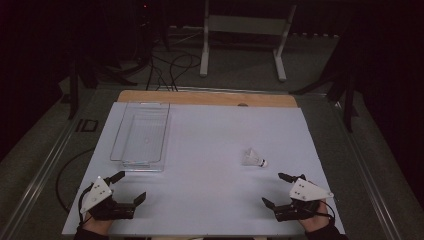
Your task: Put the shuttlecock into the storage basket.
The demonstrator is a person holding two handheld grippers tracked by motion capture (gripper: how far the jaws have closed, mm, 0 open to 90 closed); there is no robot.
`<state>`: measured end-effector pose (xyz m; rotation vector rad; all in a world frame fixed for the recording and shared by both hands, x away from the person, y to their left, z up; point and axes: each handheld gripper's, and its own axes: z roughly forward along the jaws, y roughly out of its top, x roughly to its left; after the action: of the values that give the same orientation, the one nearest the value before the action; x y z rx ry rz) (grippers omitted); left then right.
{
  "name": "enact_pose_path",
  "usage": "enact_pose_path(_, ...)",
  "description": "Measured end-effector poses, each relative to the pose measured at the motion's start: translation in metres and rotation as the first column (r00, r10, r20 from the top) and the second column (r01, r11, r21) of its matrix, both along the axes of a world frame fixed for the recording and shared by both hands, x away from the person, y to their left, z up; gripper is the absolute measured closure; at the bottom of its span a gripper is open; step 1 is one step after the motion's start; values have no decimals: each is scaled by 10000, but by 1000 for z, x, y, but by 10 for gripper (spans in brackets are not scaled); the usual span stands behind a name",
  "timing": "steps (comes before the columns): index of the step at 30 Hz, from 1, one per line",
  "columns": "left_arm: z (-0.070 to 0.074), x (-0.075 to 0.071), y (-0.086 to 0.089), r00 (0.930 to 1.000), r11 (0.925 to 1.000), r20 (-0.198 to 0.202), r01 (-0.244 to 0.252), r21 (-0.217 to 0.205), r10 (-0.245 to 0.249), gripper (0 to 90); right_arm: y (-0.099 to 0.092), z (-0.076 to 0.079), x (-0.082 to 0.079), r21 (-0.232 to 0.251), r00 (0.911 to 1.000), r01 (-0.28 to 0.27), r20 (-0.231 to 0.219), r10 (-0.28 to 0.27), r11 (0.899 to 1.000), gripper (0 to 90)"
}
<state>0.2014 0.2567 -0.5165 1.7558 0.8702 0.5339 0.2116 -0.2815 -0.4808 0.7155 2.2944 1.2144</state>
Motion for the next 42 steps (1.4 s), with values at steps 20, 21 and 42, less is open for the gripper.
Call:
enact_pose_path(20,0,0,0,10000,10000,-5,71,8,-71,1,-9,40,18,-637,9996,-182,-239,167,9978,78)
enact_pose_path(21,0,0,0,10000,10000,1,75,18,-75,1,-8,43,21,-798,9994,-230,-259,210,9965,78)
enact_pose_path(42,0,0,-1,9999,9999,-26,123,17,-123,1,-7,46,50,-1040,9900,-877,-1196,751,9907,79)
